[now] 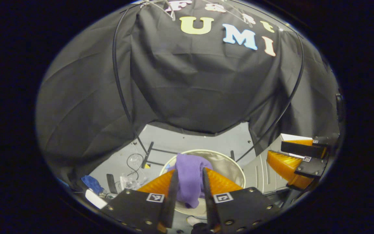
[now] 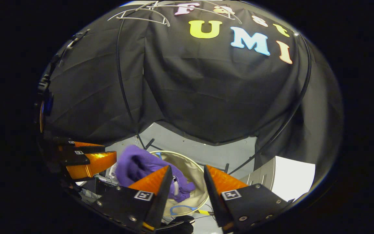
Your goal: Grasp the clothes on the hanger with both hands and then place them into the laundry hamper below.
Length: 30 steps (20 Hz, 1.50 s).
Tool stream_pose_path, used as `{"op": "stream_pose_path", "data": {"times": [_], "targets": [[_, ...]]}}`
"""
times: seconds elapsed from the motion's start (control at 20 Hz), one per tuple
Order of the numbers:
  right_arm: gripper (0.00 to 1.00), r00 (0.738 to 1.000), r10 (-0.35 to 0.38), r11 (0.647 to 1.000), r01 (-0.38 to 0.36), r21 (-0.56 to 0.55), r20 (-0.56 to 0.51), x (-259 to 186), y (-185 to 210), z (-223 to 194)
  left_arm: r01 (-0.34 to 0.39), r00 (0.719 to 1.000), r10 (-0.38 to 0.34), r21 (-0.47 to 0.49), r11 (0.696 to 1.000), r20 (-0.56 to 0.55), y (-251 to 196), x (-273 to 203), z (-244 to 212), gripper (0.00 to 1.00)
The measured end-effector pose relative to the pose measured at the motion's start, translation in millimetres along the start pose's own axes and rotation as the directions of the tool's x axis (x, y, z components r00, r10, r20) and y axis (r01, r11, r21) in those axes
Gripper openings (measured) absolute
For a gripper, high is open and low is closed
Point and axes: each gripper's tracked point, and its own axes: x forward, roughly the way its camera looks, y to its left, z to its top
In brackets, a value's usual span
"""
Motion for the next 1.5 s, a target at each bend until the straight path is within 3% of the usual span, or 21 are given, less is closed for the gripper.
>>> {"op": "stream_pose_path", "data": {"times": [0.05,0.15,0.2,0.3,0.45,0.5,0.75,1.15,1.5], "targets": [[0.76,1.000,-0.004,1.000,0.004,0.007,0.010,-2.5,-0.5,2.6,-0.006,1.000,0.006,0.014,1.000,0.027,0.9,-8.3,10.1,0.57],[0.92,0.999,-0.014,1.000,0.013,0.022,0.042,-9.7,-3.1,11.8,-0.018,0.997,0.016,0.033,0.999,0.081,3.6,-19.4,30.4,0.82],[0.94,0.998,-0.017,0.999,0.016,0.028,0.059,-14.0,-5.2,17.6,-0.026,0.994,0.021,0.039,0.999,0.109,5.3,-25.6,43.0,0.95],[0.94,0.994,-0.028,0.999,0.024,0.040,0.105,-27.2,-11.7,38.4,-0.037,0.985,0.028,0.045,0.998,0.170,10.1,-41.1,69.6,1.00],[0.94,0.978,-0.055,0.997,0.044,0.059,0.203,-52.6,-25.3,79.0,-0.042,0.960,0.027,0.050,0.998,0.280,10.0,-73.5,113.0,0.89],[0.94,0.969,-0.063,0.997,0.048,0.066,0.239,-58.1,-27.7,90.1,-0.044,0.948,0.025,0.052,0.998,0.316,9.9,-84.8,127.9,1.00],[0.93,0.916,-0.099,0.992,0.059,0.114,0.388,-104.9,-41.0,145.6,-0.040,0.886,0.013,0.049,0.998,0.463,10.0,-140.6,193.5,1.00],[0.92,0.798,-0.191,0.977,0.102,0.185,0.572,-191.7,-81.7,220.8,-0.054,0.748,0.011,0.045,0.998,0.663,39.1,-242.1,294.9,0.99],[0.92,0.698,-0.283,0.956,0.150,0.252,0.658,-264.1,-118.1,245.7,-0.088,0.677,0.027,0.044,0.995,0.735,56.5,-304.4,325.2,0.99]]}}
